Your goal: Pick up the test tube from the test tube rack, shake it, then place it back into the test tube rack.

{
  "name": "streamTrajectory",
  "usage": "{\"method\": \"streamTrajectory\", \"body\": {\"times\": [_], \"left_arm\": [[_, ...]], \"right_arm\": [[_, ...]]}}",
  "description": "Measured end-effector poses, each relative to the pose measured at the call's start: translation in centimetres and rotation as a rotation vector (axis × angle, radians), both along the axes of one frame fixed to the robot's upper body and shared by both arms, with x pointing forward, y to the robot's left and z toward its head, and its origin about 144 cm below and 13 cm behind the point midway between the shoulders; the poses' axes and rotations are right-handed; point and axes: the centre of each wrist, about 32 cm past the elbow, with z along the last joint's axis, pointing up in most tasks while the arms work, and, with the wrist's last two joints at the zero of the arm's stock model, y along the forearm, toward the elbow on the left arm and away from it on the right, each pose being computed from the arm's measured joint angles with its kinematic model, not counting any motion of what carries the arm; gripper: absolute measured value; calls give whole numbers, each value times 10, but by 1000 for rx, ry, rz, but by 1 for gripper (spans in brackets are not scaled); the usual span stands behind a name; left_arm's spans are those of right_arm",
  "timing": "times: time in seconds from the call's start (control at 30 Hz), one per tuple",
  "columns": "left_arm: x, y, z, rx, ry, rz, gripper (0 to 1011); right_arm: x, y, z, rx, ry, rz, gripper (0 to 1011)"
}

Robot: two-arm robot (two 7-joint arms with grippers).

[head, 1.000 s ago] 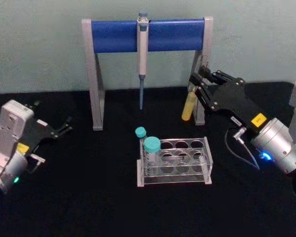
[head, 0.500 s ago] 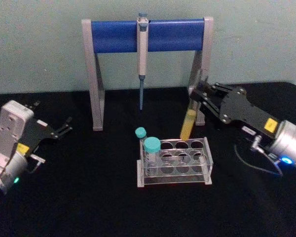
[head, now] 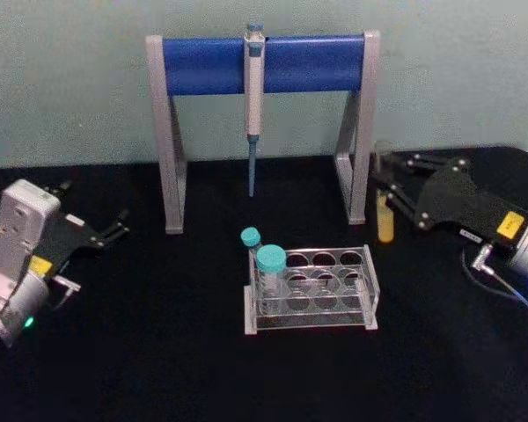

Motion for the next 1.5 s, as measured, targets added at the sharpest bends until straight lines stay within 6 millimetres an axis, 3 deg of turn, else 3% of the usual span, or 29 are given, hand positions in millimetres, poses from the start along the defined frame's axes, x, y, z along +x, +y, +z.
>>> {"method": "streamTrajectory", "body": {"times": [0.47, 0.8, 1.2, 1.5], "left_arm": [[0, 0, 0, 0, 0, 0, 1001], [0, 0, 0, 0, 0, 0, 1001], [0, 0, 0, 0, 0, 0, 1001], [0, 0, 0, 0, 0, 0, 1001]], "right_arm": [[12, 27, -21, 186, -62, -151, 230], [21, 40, -24, 340, 73, -4, 232], [20, 16, -18, 309, 215, 231, 230], [10, -12, -7, 156, 181, 172, 230]]}}
